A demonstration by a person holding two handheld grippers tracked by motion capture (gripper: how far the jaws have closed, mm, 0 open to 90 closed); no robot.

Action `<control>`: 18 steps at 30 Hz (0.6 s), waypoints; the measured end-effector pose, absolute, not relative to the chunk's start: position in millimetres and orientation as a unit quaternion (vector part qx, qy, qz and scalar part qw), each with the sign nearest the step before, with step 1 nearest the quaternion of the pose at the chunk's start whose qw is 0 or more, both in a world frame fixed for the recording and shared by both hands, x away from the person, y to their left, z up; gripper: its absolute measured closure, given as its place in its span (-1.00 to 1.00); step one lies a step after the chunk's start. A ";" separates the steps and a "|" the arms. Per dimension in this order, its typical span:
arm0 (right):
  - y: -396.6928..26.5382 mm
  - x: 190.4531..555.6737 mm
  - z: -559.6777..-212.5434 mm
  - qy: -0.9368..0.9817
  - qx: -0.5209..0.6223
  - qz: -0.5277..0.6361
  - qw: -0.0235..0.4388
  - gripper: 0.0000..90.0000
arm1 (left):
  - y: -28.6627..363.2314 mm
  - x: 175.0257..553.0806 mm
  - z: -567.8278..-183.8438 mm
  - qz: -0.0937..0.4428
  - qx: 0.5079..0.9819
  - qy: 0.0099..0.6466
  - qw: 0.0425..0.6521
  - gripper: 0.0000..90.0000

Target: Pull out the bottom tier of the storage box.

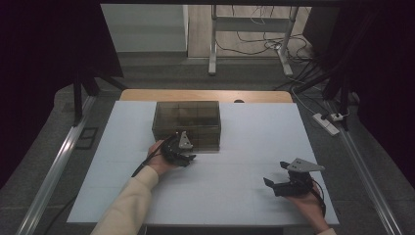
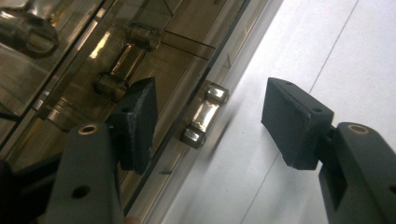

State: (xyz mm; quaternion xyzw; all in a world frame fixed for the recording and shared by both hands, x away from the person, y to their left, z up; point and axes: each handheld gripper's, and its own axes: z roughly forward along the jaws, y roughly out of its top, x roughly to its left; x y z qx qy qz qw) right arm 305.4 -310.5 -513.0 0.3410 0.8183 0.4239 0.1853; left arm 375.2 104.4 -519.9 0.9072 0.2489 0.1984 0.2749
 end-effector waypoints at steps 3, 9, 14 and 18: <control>-309.9 305.8 -513.3 0.819 0.339 0.424 0.185 -0.83 | 103.5 377.1 -520.7 0.196 0.908 0.250 0.273 -0.17; -310.0 306.0 -513.3 0.818 0.340 0.425 0.185 -0.84 | 104.1 379.2 -523.1 0.193 0.909 0.252 0.269 -0.09; -309.8 305.8 -513.2 0.819 0.339 0.424 0.184 -0.83 | 104.2 379.8 -524.5 0.194 0.910 0.252 0.267 0.02; -309.8 306.0 -513.3 0.819 0.339 0.424 0.184 -0.84 | 105.1 380.0 -524.8 0.199 0.908 0.254 0.266 0.11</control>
